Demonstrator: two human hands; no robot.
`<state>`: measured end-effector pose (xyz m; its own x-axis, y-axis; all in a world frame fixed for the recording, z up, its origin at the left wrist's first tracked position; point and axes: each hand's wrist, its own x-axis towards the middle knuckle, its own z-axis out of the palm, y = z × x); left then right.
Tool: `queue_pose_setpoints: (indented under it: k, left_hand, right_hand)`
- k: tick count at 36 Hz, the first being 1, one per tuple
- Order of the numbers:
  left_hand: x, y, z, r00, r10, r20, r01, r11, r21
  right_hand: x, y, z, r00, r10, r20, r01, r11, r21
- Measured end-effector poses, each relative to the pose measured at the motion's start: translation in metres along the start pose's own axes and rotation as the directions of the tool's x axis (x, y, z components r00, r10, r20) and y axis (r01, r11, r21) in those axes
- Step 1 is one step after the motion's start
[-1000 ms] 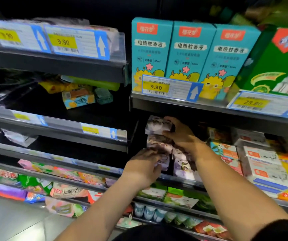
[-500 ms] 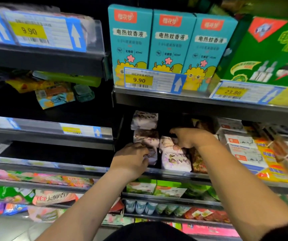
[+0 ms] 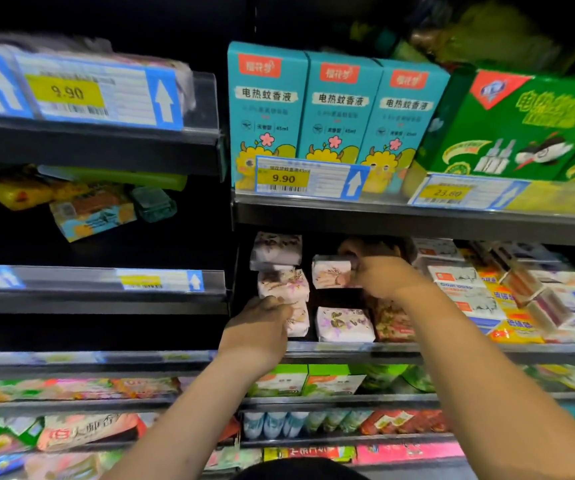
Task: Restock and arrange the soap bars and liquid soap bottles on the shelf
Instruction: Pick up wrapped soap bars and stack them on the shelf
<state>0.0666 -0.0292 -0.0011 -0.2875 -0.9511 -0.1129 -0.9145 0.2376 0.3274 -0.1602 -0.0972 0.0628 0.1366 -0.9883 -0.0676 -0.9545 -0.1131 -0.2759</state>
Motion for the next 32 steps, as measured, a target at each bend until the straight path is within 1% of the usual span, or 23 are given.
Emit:
queue_pose_setpoints:
  k: [2,3,6,8,10,12,14,15,17,19,21,22,23,26,27,29,30,32]
  left_hand:
    - [0.0,-0.003,-0.001,1.0,0.014,0.002,-0.014,1.0,-0.003]
    - [0.0,-0.005,-0.001,1.0,0.022,0.0,-0.022,1.0,-0.01]
    - [-0.002,-0.007,-0.002,0.997,0.064,-0.049,-0.068,0.995,-0.071]
    - [-0.006,-0.007,-0.003,0.988,0.077,-0.132,-0.1,0.979,-0.178]
    - [-0.01,-0.006,-0.003,0.969,0.091,-0.228,-0.161,0.937,-0.31]
    - [-0.012,-0.006,-0.002,0.922,0.178,-0.344,-0.311,0.869,-0.384]
    - [-0.01,-0.009,0.001,0.836,0.338,-0.432,-0.491,0.813,-0.315]
    - [-0.009,-0.01,0.002,0.794,0.41,-0.449,-0.553,0.795,-0.251]
    - [-0.007,-0.011,0.004,0.729,0.505,-0.462,-0.628,0.763,-0.157]
    - [-0.007,-0.01,0.006,0.676,0.549,-0.492,-0.694,0.699,-0.174]
    - [-0.01,-0.009,0.005,0.645,0.564,-0.516,-0.744,0.617,-0.257]
    - [-0.012,-0.009,0.005,0.649,0.559,-0.517,-0.75,0.587,-0.306]
    - [-0.014,-0.009,0.005,0.673,0.541,-0.505,-0.734,0.575,-0.363]
    - [-0.024,-0.003,0.0,0.814,0.433,-0.388,-0.581,0.578,-0.574]
    - [-0.027,0.001,0.0,0.856,0.394,-0.335,-0.51,0.545,-0.665]
    - [-0.032,0.008,0.001,0.927,0.309,-0.214,-0.335,0.423,-0.842]
    - [-0.033,0.011,0.003,0.948,0.27,-0.168,-0.265,0.375,-0.889]
    - [-0.032,0.013,0.006,0.967,0.222,-0.125,-0.199,0.352,-0.915]
  right_hand:
    - [-0.014,-0.003,-0.006,0.995,0.023,-0.094,-0.004,0.98,0.199]
    - [-0.022,-0.005,-0.007,0.993,0.048,-0.112,-0.009,0.947,0.322]
    - [-0.043,-0.01,0.0,0.988,0.1,-0.12,-0.001,0.772,0.636]
    - [-0.055,-0.014,0.007,0.984,0.132,-0.117,0.005,0.643,0.766]
    - [-0.067,-0.016,0.014,0.985,0.147,-0.088,-0.008,0.551,0.835]
    - [-0.078,-0.019,0.021,0.987,0.155,-0.039,-0.033,0.436,0.899]
    - [-0.09,-0.024,0.028,0.986,0.167,0.008,-0.062,0.316,0.947]
    - [-0.095,-0.027,0.032,0.983,0.182,0.034,-0.084,0.271,0.959]
    - [-0.105,-0.033,0.037,0.974,0.208,0.087,-0.129,0.199,0.971]
    - [-0.116,-0.041,0.039,0.971,0.198,0.132,-0.165,0.162,0.973]
    - [-0.126,-0.047,0.039,0.969,0.187,0.162,-0.188,0.131,0.973]
    - [-0.131,-0.05,0.038,0.965,0.195,0.177,-0.202,0.115,0.973]
    - [-0.136,-0.052,0.037,0.96,0.203,0.191,-0.216,0.105,0.971]
    - [-0.149,-0.049,0.04,0.949,0.221,0.224,-0.243,0.063,0.968]
    - [-0.153,-0.047,0.042,0.947,0.232,0.222,-0.238,0.039,0.971]
    - [-0.159,-0.046,0.047,0.953,0.243,0.179,-0.187,0.012,0.982]
    - [-0.162,-0.046,0.049,0.963,0.229,0.14,-0.151,0.029,0.988]
    - [-0.166,-0.048,0.052,0.973,0.219,0.069,-0.095,0.109,0.989]
